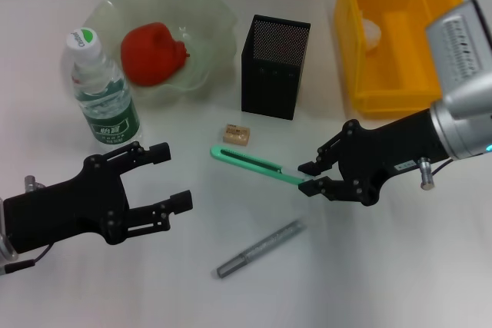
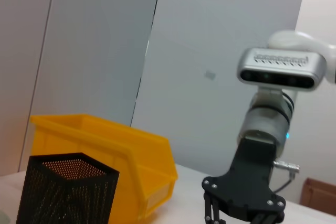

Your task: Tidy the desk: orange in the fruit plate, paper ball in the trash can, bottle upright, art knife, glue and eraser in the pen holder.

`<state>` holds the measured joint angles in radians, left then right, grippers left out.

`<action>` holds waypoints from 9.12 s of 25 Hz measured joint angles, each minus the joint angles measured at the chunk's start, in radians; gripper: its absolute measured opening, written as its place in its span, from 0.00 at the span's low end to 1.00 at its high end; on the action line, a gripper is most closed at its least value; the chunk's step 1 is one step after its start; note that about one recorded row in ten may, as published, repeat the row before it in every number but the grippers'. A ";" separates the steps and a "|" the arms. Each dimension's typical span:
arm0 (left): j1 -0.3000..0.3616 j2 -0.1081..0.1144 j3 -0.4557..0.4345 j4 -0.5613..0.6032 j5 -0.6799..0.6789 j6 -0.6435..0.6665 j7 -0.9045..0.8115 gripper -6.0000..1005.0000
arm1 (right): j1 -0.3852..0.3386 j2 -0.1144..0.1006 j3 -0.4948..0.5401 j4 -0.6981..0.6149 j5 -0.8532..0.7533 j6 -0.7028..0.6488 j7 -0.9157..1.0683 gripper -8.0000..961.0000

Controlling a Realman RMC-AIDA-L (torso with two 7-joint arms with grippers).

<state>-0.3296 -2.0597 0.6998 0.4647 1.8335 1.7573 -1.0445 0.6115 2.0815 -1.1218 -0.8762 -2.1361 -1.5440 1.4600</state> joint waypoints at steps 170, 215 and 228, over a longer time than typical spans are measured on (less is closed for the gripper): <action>-0.037 -0.006 -0.040 -0.155 -0.025 -0.191 0.395 0.84 | -0.143 0.009 -0.080 0.049 0.844 0.529 -2.879 0.29; -0.028 -0.011 -0.046 -0.187 -0.037 -0.211 0.441 0.84 | -0.139 0.010 -0.135 0.146 1.156 0.570 -3.095 0.60; -0.020 -0.011 -0.054 -0.216 -0.037 -0.228 0.468 0.84 | -0.110 0.005 -0.142 0.203 1.544 0.553 -2.770 0.64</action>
<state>-0.3499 -2.0709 0.6455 0.2483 1.7963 1.5295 -0.5768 0.5012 2.0864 -1.2642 -0.6727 -0.5921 -0.9911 -1.3099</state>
